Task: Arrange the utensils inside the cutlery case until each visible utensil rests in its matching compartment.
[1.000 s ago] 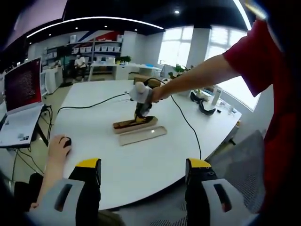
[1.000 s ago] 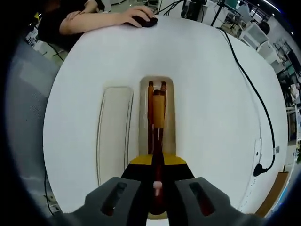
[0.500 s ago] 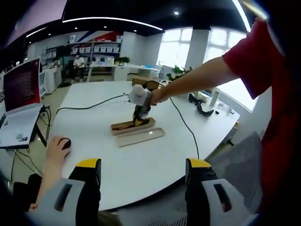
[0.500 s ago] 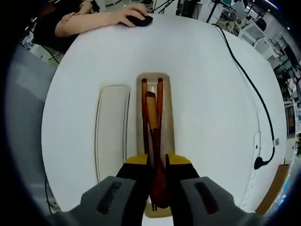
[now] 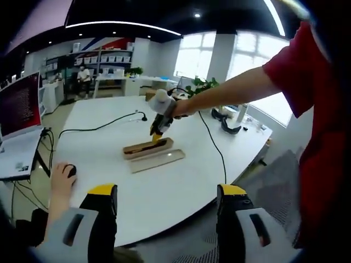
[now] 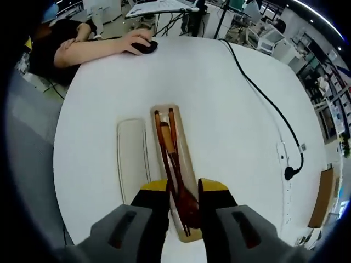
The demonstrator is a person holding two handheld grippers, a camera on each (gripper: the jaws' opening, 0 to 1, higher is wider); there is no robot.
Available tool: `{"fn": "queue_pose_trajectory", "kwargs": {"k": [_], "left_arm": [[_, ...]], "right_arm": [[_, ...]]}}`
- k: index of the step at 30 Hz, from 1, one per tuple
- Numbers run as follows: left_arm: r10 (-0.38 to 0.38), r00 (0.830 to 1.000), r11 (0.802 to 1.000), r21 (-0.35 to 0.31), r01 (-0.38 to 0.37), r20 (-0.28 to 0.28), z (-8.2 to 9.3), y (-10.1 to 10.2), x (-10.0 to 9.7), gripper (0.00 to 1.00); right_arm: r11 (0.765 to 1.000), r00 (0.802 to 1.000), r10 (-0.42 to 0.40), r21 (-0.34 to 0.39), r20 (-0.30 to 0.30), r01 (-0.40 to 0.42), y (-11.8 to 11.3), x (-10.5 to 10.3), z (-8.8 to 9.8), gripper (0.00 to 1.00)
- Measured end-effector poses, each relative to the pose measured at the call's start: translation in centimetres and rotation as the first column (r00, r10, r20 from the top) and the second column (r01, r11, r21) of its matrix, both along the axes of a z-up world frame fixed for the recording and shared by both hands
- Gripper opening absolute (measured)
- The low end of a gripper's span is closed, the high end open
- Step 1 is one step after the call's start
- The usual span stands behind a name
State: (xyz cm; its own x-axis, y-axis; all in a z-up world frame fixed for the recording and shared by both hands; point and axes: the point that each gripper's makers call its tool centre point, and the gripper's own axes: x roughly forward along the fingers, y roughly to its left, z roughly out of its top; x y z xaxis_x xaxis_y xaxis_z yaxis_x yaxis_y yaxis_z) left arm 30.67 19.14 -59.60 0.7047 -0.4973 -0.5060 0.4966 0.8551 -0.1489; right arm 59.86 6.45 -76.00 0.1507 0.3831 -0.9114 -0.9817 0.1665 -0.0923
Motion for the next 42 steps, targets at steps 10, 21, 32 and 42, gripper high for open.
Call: {"fn": "queue_pose_trajectory", "kwargs": {"k": [10,21,32,42], "left_arm": [[-0.024,0.999,0.999,-0.031,0.025,0.042,1.1,0.2,1.3,0.78],[-0.165,0.984,0.986,-0.030,0.167,0.062,1.0,-3.4,2.0,0.73],[-0.240,0.968,0.970,-0.010,0.241,0.071,0.5,-5.5,2.6,0.80],[-0.269,0.959,0.956,0.146,0.254,0.092,-2.7,-3.4,6.2,0.82]], "right_arm": [[0.983,0.987,-0.162,0.086,-0.014,0.162,-3.1,-2.2,2.1,0.31],[0.934,0.942,-0.324,0.190,0.085,0.304,-7.7,-4.8,5.2,0.33],[0.856,0.905,-0.414,0.381,0.101,0.349,-9.6,-7.2,8.7,0.40],[0.765,0.834,-0.545,0.461,0.091,0.450,-11.3,-8.1,8.9,0.56]]}}
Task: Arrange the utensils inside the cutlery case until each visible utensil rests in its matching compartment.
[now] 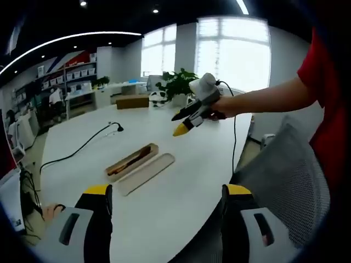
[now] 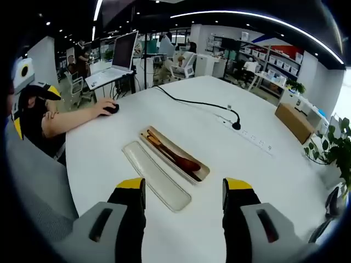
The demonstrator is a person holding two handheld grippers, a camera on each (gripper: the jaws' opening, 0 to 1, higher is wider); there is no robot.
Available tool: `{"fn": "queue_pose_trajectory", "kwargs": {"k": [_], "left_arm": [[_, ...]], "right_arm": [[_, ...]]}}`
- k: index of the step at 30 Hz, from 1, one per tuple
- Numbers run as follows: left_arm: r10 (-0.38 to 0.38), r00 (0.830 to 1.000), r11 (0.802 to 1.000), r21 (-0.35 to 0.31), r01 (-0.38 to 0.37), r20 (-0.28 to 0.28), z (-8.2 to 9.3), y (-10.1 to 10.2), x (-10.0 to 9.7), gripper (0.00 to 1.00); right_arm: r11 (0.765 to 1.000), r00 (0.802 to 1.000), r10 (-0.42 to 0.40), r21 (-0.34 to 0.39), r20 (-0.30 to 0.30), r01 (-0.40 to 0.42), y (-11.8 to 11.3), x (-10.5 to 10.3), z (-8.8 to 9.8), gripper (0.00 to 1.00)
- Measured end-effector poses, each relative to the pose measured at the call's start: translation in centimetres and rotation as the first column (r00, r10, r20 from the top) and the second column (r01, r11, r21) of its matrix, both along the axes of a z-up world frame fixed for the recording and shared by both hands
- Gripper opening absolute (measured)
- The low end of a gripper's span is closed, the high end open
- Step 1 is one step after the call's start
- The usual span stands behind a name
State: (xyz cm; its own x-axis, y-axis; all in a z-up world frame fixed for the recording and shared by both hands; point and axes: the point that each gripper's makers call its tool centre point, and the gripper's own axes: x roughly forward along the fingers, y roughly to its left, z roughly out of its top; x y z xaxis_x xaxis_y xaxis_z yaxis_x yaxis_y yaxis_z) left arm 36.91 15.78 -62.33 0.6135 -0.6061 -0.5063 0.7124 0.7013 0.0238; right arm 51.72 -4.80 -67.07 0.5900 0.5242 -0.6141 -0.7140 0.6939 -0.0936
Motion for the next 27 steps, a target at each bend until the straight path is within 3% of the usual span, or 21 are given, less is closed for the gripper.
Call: {"fn": "queue_pose_trajectory", "kwargs": {"k": [2,4,9,13,15,16,19,21,22,27], "left_arm": [[0.027,0.999,0.999,0.035,-0.026,-0.028,-1.4,1.0,1.3,0.85],[0.082,0.997,0.996,0.040,-0.082,-0.004,-2.0,1.9,3.1,0.83],[0.137,0.991,0.991,0.009,-0.137,0.006,-4.1,2.8,6.3,0.82],[0.171,0.985,0.985,0.032,-0.171,-0.019,-6.6,4.0,8.4,0.75],[0.210,0.976,0.978,0.008,-0.209,-0.057,-7.1,4.3,9.0,0.69],[0.217,0.975,0.976,-0.002,-0.217,-0.048,-7.1,4.4,9.4,0.70],[0.239,0.969,0.971,-0.013,-0.240,-0.057,-7.2,4.3,9.9,0.71],[0.245,0.967,0.968,-0.027,-0.248,-0.067,-7.8,4.1,10.4,0.72],[0.246,0.966,0.968,-0.020,-0.248,-0.072,-8.0,4.1,10.5,0.72],[0.218,0.975,0.975,0.045,-0.215,-0.050,-9.4,3.6,10.9,0.72]], "right_arm": [[0.999,1.000,-0.001,0.043,0.019,0.000,0.5,-0.4,0.3,0.59],[0.998,0.999,0.016,0.068,0.045,-0.019,0.8,-0.8,0.5,0.62],[0.992,0.993,0.115,-0.055,0.042,-0.112,0.3,-2.1,-1.4,0.72],[0.992,0.994,0.110,-0.058,0.018,-0.108,-0.3,-1.8,-3.0,0.72],[0.995,0.996,0.093,-0.032,0.016,-0.093,-0.3,-1.5,-3.4,0.64],[0.995,0.995,0.094,-0.021,0.030,-0.093,0.0,-1.5,-3.1,0.59],[0.995,0.995,0.095,-0.024,0.004,-0.095,0.5,-1.3,-3.7,0.66],[0.991,0.993,0.119,-0.061,0.014,-0.118,0.5,-0.9,-4.0,0.60],[0.991,0.993,0.120,-0.064,0.014,-0.119,0.6,-0.6,-4.2,0.59],[0.987,0.991,0.130,-0.087,-0.036,-0.133,0.7,0.2,-5.9,0.71]]}}
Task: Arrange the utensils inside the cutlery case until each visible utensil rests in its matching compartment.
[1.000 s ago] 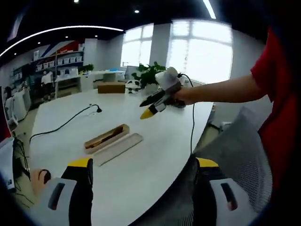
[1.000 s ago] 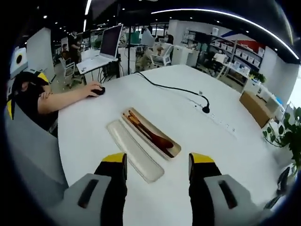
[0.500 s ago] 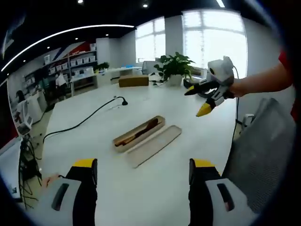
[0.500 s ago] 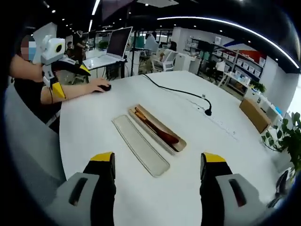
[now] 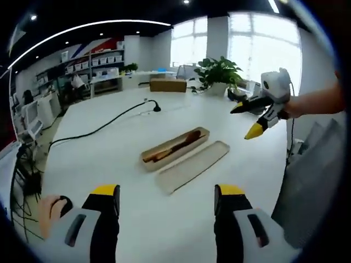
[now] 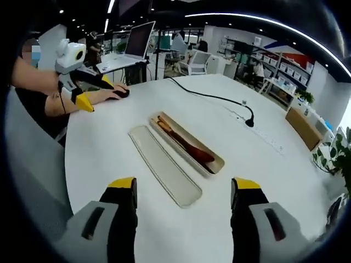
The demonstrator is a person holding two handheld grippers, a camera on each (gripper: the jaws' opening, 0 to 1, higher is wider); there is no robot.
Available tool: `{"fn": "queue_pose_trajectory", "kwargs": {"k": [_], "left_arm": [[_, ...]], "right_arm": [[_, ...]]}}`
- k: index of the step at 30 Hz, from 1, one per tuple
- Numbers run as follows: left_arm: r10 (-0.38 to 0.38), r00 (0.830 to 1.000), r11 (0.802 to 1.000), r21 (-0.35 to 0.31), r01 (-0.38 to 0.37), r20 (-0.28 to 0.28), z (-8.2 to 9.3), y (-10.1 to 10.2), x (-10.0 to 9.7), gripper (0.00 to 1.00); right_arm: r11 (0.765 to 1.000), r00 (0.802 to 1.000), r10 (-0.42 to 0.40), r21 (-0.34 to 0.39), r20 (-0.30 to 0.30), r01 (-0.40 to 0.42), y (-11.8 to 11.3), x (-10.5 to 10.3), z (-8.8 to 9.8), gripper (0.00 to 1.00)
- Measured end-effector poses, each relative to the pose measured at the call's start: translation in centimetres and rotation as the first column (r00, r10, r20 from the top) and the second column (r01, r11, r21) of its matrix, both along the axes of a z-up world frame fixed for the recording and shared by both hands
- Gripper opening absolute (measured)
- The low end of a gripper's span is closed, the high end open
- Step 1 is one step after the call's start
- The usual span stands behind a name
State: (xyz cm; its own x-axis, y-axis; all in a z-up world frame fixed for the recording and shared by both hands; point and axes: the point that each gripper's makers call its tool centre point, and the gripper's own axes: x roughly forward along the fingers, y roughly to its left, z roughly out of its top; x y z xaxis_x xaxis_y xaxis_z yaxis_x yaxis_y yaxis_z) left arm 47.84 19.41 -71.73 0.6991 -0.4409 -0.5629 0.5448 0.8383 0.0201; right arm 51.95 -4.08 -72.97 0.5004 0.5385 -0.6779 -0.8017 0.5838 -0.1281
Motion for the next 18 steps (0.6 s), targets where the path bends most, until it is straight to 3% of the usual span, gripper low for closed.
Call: {"fn": "queue_pose_trajectory", "kwargs": {"k": [3,6,7,10,14,16,18], "left_arm": [[-0.025,1.000,0.999,0.042,0.025,-0.011,-1.3,-0.3,0.4,0.74],[-0.016,0.999,1.000,0.013,0.017,-0.044,-2.3,-0.1,1.0,0.96],[-0.020,0.999,1.000,0.013,0.020,-0.041,-2.4,0.0,1.3,0.98],[-0.016,0.998,0.999,0.032,0.018,-0.060,-3.1,0.6,1.8,0.91],[-0.020,0.993,0.999,0.026,0.023,-0.119,-5.2,0.0,2.4,0.87],[-0.029,0.988,0.998,0.058,0.038,-0.151,-6.5,-0.3,2.3,0.83],[-0.037,0.986,0.998,0.046,0.045,-0.161,-7.3,-0.9,2.5,0.83]], "right_arm": [[1.000,1.000,0.004,-0.023,-0.025,-0.004,-0.1,-0.1,-1.2,0.72],[1.000,0.999,0.011,-0.016,-0.041,-0.012,-0.1,-0.2,-1.9,0.76],[1.000,0.999,0.013,-0.017,-0.049,-0.014,-0.1,-0.4,-2.1,0.76],[1.000,0.997,0.004,-0.025,-0.076,-0.006,-0.3,-0.7,-3.2,0.73],[0.998,0.991,-0.055,-0.034,-0.120,0.051,-0.3,-0.4,-4.9,0.67],[0.996,0.994,-0.045,-0.087,-0.103,0.036,-0.3,-0.5,-5.5,0.65],[0.997,0.995,-0.027,-0.076,-0.094,0.019,0.2,-0.7,-5.9,0.67]]}}
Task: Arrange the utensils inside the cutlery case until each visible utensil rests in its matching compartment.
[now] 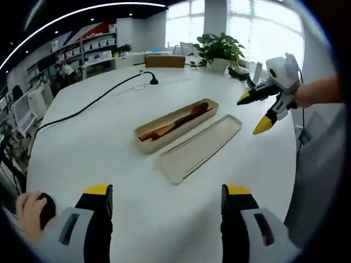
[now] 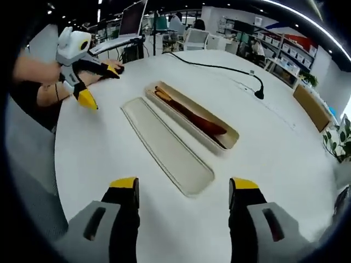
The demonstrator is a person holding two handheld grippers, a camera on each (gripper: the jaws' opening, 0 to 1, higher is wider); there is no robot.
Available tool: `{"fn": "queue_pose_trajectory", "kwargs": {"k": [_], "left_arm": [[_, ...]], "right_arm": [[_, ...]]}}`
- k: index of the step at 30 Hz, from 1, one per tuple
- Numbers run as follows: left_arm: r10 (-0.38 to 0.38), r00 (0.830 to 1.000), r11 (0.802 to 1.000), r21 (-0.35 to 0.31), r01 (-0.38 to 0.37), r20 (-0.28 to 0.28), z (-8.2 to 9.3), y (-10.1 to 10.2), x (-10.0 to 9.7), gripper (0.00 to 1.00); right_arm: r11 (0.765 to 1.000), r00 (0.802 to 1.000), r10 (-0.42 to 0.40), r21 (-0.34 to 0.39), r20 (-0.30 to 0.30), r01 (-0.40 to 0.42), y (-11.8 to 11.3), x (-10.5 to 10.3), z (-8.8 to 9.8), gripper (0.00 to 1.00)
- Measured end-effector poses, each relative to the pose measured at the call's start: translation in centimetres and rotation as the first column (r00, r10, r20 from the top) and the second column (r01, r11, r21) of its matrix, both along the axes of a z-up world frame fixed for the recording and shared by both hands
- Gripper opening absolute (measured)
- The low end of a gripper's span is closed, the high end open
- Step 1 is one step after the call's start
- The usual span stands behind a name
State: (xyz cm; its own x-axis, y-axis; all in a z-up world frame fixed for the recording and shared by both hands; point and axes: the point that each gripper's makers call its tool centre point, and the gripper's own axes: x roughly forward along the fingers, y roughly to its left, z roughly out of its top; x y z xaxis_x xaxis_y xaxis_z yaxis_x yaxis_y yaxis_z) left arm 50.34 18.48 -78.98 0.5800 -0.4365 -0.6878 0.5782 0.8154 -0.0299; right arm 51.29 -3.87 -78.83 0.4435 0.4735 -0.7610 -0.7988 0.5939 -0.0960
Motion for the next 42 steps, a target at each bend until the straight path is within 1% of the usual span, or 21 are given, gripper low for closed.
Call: {"fn": "queue_pose_trajectory", "kwargs": {"k": [2,4,7,10,13,16,17,18,19,20,23,24,25,26,28,29,30,32,37,41,42], "left_arm": [[-0.038,0.999,0.999,-0.007,0.038,0.009,0.0,-1.2,0.1,0.80],[-0.066,0.997,0.998,0.016,0.066,0.027,0.1,-2.0,0.7,0.77],[-0.069,0.997,0.998,-0.007,0.069,0.024,0.2,-2.9,1.4,0.76],[-0.095,0.995,0.995,0.008,0.095,0.024,-0.5,-3.2,2.3,0.72],[-0.101,0.995,0.995,0.016,0.101,0.013,-0.9,-3.2,2.6,0.73],[-0.105,0.994,0.994,0.008,0.105,0.011,-0.9,-3.2,3.5,0.72],[-0.103,0.995,0.995,0.004,0.103,0.001,-1.1,-3.2,3.6,0.72],[-0.091,0.995,0.996,0.003,0.091,-0.045,-1.6,-3.0,3.5,0.70],[-0.093,0.995,0.996,0.002,0.093,-0.032,-1.6,-3.1,3.7,0.69],[-0.098,0.995,0.995,0.006,0.099,-0.021,-1.5,-3.2,3.7,0.68],[-0.122,0.992,0.992,0.007,0.122,-0.024,-1.7,-3.8,3.5,0.69],[-0.151,0.988,0.988,0.017,0.151,-0.019,-1.7,-4.1,3.3,0.68],[-0.188,0.982,0.980,0.065,0.189,-0.022,-2.0,-4.1,3.1,0.67],[-0.198,0.980,0.976,0.088,0.199,-0.027,-2.3,-4.0,3.0,0.66],[-0.198,0.980,0.976,0.081,0.200,-0.030,-2.5,-4.4,2.8,0.62],[-0.197,0.980,0.978,0.068,0.199,-0.024,-2.5,-4.5,2.8,0.59],[-0.194,0.981,0.979,0.064,0.195,-0.021,-2.5,-4.5,2.9,0.57],[-0.184,0.983,0.981,0.060,0.185,-0.018,-2.6,-4.5,3.0,0.56],[-0.178,0.984,0.982,0.058,0.178,-0.013,-2.5,-4.5,3.3,0.55],[-0.185,0.983,0.980,0.066,0.185,-0.012,-2.2,-4.4,2.3,0.51],[-0.183,0.983,0.981,0.064,0.184,-0.021,-2.4,-4.1,2.2,0.51]], "right_arm": [[1.000,1.000,0.013,-0.012,-0.013,-0.013,-0.1,0.0,-0.4,0.67],[1.000,1.000,0.011,-0.015,-0.018,-0.012,-0.6,0.8,-0.8,0.65],[0.997,0.995,-0.065,0.026,-0.072,0.067,-1.3,1.7,-1.5,0.64],[0.998,0.996,-0.056,0.026,-0.072,0.058,-1.3,2.2,-1.7,0.64],[0.999,0.997,-0.029,0.042,-0.066,0.032,-0.9,2.3,-1.5,0.65],[0.999,0.997,-0.012,0.033,-0.073,0.014,-1.0,2.3,-2.1,0.62],[0.999,0.997,-0.012,0.030,-0.076,0.014,-1.1,2.4,-2.3,0.61],[0.999,0.997,-0.014,0.028,-0.081,0.016,-1.2,2.5,-2.4,0.60],[0.999,0.996,-0.014,0.035,-0.092,0.017,-1.1,2.4,-2.5,0.59],[0.999,0.993,-0.009,0.048,-0.115,0.015,-0.8,2.1,-2.7,0.57],[1.000,0.996,0.003,0.028,-0.095,0.000,-0.6,2.2,-3.0,0.57],[1.000,0.996,0.010,0.030,-0.088,-0.007,-0.5,2.2,-3.1,0.57],[0.999,0.996,0.013,0.037,-0.089,-0.010,-0.2,2.4,-3.0,0.58],[0.999,0.996,0.017,0.034,-0.086,-0.014,-0.1,2.5,-3.0,0.58],[0.999,0.996,0.030,0.034,-0.084,-0.028,0.2,2.4,-2.9,0.55],[0.999,0.996,0.040,0.036,-0.085,-0.037,0.4,2.3,-2.9,0.51],[0.997,0.995,0.064,0.037,-0.080,-0.061,0.9,2.0,-2.9,0.48],[0.997,0.994,0.068,0.042,-0.080,-0.065,1.1,2.0,-2.9,0.45],[0.997,0.994,0.073,0.040,-0.082,-0.070,1.0,2.0,-2.9,0.44],[0.996,0.993,0.080,0.037,-0.089,-0.077,0.9,1.4,-2.8,0.44],[0.996,0.993,0.084,0.041,-0.086,-0.081,0.9,1.2,-2.8,0.44]]}}
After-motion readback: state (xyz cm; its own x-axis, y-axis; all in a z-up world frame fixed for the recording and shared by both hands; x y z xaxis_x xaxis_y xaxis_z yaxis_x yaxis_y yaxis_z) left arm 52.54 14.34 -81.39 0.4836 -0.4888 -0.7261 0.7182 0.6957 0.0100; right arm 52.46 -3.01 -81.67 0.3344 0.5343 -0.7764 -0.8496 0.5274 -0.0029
